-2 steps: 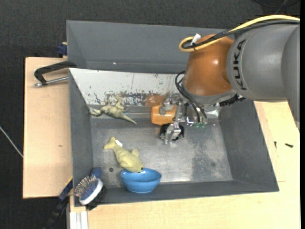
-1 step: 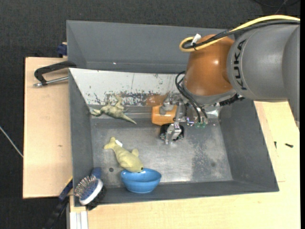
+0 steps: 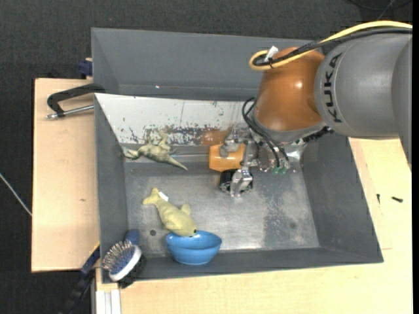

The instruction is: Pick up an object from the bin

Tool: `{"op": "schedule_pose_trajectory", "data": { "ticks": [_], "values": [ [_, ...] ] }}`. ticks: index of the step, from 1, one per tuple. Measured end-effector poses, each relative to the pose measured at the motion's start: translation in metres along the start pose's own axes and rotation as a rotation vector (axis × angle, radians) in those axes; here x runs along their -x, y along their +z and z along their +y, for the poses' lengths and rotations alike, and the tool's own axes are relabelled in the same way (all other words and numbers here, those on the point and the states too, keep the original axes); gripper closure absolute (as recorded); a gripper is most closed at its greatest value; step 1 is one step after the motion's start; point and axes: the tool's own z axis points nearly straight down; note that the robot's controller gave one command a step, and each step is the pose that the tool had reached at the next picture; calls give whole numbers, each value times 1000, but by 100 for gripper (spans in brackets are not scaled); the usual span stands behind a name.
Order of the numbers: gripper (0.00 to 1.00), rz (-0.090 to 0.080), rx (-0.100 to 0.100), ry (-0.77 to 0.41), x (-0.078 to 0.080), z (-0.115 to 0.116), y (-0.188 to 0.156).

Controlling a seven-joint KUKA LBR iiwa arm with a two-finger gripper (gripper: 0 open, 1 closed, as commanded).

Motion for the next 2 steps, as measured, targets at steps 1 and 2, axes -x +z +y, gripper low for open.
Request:
{"op": "schedule_pose_trajectory", "data": {
  "ticks": [1, 2],
  "values": [
    [0, -9, 1, -285, 6, -53, -14],
    [0, -1, 3, -277, 4, -41, -10]
  ]
}}
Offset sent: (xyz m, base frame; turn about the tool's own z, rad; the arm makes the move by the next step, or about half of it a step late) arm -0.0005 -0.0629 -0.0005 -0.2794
